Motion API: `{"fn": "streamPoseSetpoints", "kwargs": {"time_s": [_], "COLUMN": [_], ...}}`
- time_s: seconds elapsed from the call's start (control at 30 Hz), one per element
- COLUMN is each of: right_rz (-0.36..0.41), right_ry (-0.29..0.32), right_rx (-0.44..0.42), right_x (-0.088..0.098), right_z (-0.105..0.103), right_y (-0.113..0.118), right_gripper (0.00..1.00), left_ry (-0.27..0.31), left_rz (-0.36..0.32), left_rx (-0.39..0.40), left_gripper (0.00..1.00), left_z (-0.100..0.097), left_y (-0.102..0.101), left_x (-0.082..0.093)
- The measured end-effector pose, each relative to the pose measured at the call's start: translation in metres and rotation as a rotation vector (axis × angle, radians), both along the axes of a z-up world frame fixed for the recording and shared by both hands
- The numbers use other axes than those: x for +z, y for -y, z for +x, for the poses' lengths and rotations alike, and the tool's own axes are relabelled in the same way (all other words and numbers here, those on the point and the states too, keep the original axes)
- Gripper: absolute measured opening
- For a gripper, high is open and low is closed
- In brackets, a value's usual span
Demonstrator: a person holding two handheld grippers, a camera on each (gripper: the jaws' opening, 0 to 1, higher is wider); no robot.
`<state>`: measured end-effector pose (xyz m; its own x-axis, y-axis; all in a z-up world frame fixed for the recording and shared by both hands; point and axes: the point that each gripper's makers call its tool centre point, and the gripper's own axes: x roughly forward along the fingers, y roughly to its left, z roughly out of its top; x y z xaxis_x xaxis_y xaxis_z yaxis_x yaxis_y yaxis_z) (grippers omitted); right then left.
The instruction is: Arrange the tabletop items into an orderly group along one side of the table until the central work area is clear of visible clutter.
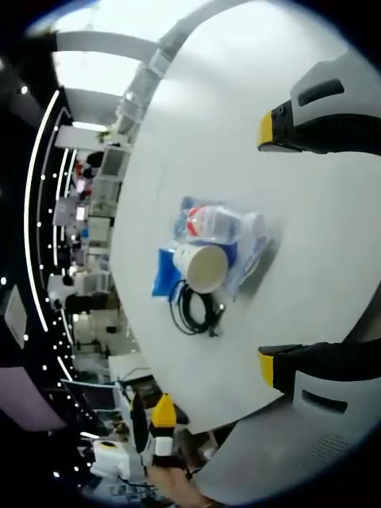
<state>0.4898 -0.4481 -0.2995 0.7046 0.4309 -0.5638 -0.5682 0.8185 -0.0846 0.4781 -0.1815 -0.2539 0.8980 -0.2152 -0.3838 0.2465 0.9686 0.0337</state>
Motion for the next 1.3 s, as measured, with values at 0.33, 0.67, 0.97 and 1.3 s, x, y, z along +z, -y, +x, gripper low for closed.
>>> {"fn": "streamPoseSetpoints", "kwargs": {"time_s": [0.33, 0.67, 0.97, 1.3], "right_rz": [0.001, 0.008, 0.007, 0.008], "right_ry": [0.001, -0.005, 0.002, -0.037], "right_rx": [0.001, -0.007, -0.011, -0.008], "right_x": [0.0005, -0.0004, 0.0003, -0.0061], "right_z": [0.0002, 0.0011, 0.0017, -0.0025], "right_y": [0.0002, 0.0015, 0.0023, 0.0015], "right_gripper": [0.99, 0.99, 0.99, 0.99], "left_ry": [-0.006, -0.006, -0.006, -0.001], "left_rz": [0.007, 0.004, 0.000, 0.002], "left_rx": [-0.003, -0.004, -0.014, -0.007], "left_gripper": [0.90, 0.89, 0.89, 0.89], "left_z": [-0.0001, 0.0000, -0.0003, -0.0003], "left_y": [0.0004, 0.0010, 0.0028, 0.0011], "left_x": [-0.0012, -0.0012, -0.0015, -0.0001]}}
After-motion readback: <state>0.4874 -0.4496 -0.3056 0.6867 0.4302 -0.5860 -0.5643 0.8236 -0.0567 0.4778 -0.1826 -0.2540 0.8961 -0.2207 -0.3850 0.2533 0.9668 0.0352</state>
